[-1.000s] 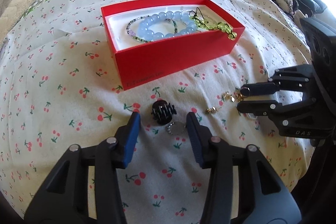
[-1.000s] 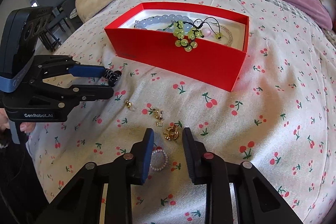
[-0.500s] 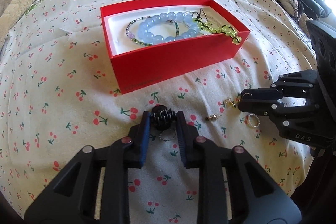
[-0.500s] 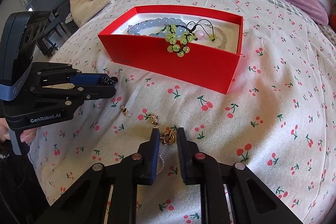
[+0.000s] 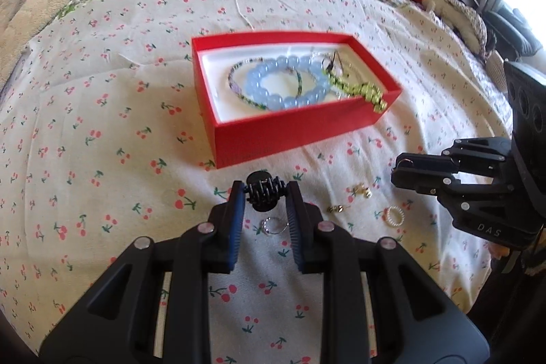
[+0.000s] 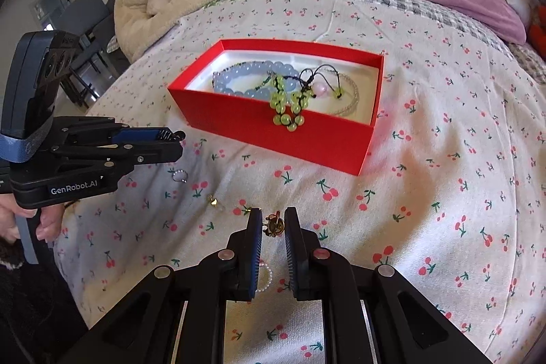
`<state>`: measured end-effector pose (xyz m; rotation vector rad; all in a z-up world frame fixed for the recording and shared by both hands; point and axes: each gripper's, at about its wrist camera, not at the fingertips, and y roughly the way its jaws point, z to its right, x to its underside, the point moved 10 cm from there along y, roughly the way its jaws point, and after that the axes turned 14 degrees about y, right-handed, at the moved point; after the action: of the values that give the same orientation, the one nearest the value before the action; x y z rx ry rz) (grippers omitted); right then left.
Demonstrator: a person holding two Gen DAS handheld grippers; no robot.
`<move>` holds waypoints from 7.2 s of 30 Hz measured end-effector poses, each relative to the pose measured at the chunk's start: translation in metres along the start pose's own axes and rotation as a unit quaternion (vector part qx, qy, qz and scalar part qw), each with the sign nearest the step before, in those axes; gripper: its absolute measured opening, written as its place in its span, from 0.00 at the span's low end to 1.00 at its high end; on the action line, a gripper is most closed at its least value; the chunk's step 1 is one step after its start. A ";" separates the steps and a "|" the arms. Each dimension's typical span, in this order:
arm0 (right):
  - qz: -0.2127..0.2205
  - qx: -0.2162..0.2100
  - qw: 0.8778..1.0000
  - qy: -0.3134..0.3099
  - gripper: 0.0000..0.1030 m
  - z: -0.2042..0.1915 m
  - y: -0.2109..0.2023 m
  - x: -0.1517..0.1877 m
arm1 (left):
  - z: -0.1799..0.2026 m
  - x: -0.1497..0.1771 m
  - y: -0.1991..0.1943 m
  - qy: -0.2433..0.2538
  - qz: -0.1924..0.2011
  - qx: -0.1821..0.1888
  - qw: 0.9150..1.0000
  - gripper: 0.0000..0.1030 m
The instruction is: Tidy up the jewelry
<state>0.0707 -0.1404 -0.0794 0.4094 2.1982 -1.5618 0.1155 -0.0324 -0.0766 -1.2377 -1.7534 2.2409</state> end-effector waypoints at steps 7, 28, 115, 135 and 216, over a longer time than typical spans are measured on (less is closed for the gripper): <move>0.021 -0.011 1.000 0.019 0.13 -0.002 -0.019 -0.017 | -0.002 -0.016 -0.018 -0.013 0.022 0.004 1.000 0.25; 0.019 0.002 0.993 0.113 0.13 0.017 -0.008 -0.076 | -0.013 -0.066 0.000 -0.044 0.024 0.011 0.999 0.25; -0.026 0.088 0.994 -0.063 0.82 0.009 0.012 0.046 | -0.002 0.076 0.012 0.030 -0.019 -0.137 0.990 1.00; 0.007 0.081 0.988 -0.134 0.86 -0.014 0.018 0.049 | 0.002 0.061 0.014 0.065 -0.005 -0.111 0.992 1.00; 0.015 0.008 0.999 -0.036 0.06 0.011 -0.015 0.025 | 0.024 0.021 0.003 0.069 0.007 -0.004 0.998 0.18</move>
<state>0.0440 -0.1562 -0.0826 0.3842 2.1179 -1.5537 0.0882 -0.0430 -0.0894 -1.3738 -1.7119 2.1000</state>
